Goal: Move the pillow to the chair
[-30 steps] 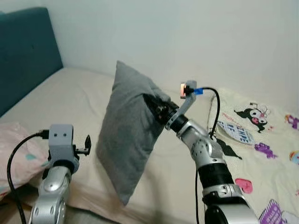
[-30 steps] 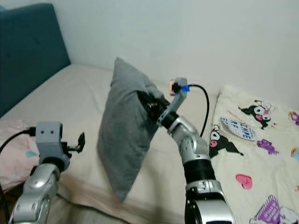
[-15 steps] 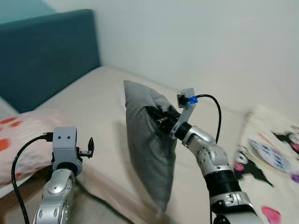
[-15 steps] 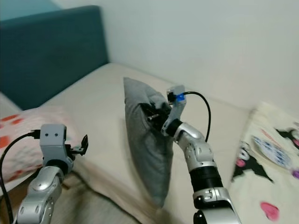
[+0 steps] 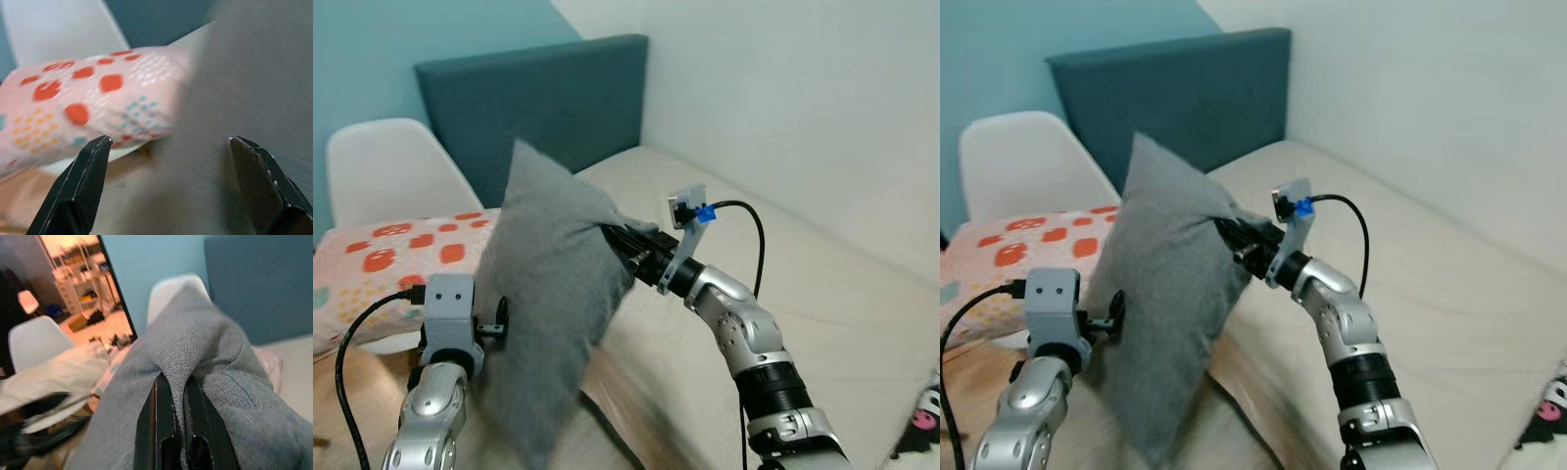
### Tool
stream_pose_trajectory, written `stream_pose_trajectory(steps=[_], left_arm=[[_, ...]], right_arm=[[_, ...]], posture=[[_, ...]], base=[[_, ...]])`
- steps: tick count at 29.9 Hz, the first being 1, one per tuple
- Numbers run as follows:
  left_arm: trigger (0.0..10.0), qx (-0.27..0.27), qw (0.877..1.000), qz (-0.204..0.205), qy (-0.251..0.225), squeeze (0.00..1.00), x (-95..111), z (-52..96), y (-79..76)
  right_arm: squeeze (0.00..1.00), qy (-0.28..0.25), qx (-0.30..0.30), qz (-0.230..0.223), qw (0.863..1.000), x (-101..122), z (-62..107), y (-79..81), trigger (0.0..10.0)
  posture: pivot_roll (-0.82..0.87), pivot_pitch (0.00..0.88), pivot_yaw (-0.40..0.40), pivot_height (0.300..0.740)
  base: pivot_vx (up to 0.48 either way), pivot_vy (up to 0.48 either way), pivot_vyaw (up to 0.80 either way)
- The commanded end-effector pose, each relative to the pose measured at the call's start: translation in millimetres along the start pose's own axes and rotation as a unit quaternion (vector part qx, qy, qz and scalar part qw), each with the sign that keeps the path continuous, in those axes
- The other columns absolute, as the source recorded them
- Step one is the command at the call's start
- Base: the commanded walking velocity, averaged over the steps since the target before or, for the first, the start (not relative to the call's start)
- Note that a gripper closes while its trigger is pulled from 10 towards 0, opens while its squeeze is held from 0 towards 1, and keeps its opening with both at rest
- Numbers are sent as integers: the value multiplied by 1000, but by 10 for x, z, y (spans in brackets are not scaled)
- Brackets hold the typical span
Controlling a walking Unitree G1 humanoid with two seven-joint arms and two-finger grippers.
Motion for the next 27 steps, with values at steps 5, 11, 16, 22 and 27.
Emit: stream_pose_trajectory(steps=[5,11,16,22,27], left_arm=[[10000,-19,1000,0,13,0,-111,57,-42],[10000,-18,1000,7,15,0,-138,72,-45],[10000,-27,999,22,2,0,-71,84,-84],[10000,-64,996,57,-9,0,-11,147,-291],[10000,-76,995,57,-9,0,-22,169,-384]], right_arm=[[0,-10,-53,-1,999,-41,161,-233,10000],[0,-7,-54,-3,999,-59,169,-234,10000],[0,-14,-45,-9,999,-48,155,-173,10000],[0,-21,-30,-9,999,-60,126,-85,10000],[0,-21,-27,-3,999,-51,119,-74,10000]], posture=[[60,0,-89,740],[61,0,-90,740],[61,0,-91,740],[59,0,-88,740],[59,0,-88,740]], base=[[0,0,781],[0,0,780],[0,0,780],[0,0,776],[0,0,780]])
Point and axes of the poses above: a point about 5 cm out from each wrist's last joint towards the gripper, its own z axis pointing back from the gripper into the wrist, its own x axis along the axis of the wrist's last joint, y = z × x, the point moved 4 cm from there along -z, pointing out of the wrist towards the gripper, and after that the axes turned 6 degrees about z, right-handed, at the moved point
